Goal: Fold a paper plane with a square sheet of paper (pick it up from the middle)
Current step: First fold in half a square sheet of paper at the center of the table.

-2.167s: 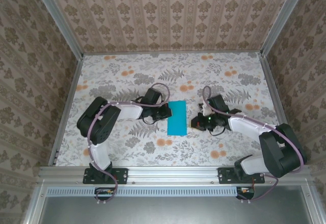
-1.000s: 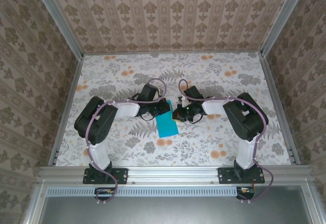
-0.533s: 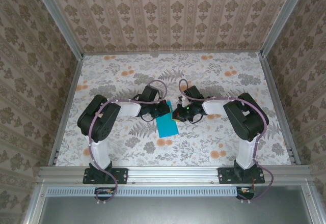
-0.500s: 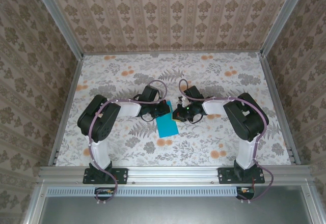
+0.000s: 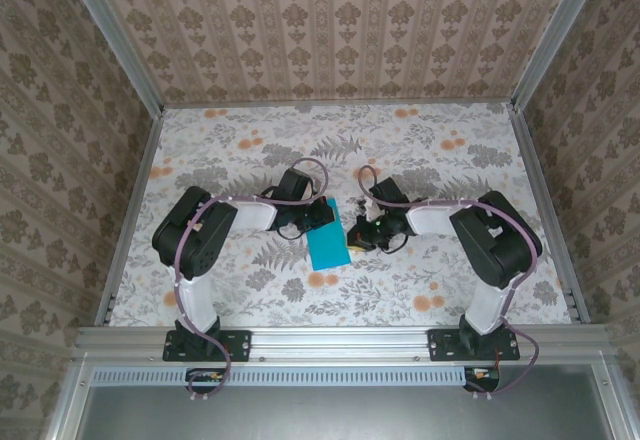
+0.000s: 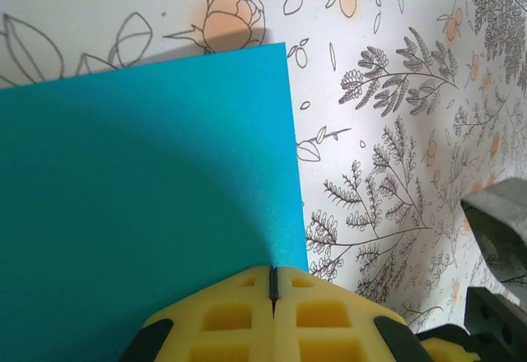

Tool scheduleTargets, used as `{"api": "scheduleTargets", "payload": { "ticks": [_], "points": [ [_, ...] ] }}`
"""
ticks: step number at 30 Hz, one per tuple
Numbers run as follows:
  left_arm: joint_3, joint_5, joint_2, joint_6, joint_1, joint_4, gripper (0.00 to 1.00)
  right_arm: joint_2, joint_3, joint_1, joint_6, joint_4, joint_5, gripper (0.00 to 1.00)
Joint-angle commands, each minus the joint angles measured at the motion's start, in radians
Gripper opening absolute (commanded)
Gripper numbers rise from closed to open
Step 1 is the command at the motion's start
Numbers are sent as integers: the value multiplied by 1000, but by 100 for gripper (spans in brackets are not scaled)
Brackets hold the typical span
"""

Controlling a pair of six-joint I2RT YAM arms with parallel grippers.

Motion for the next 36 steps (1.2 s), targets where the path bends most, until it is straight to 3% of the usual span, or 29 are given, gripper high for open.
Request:
{"api": "scheduleTargets", "payload": {
  "ticks": [1,8,17,23,27,30,36],
  "points": [
    [-56,-86,78,-12,-4,-85,0,-35,-44,1,-44,-132,-9,0],
    [-54,-80,73,-9,-5,-85,0,-71,98,3,-13,-77,18,0],
    [-53,-82,74,-18,-8,-86,0,26,132,23,22,-37,19,0],
    [-54,-86,69,-16,-8,-91,0,-112,97,15,-16,-135,156,1],
    [-56,-88,67,-15,-10,-91,0,-201,92,12,-45,-203,285,12],
    [-55,-88,69,-15,-10,-91,0,-186,99,14,-40,-165,225,12],
    [-57,-88,70,-18,-10,-91,0,-38,125,46,12,-42,53,3]
  ]
}}
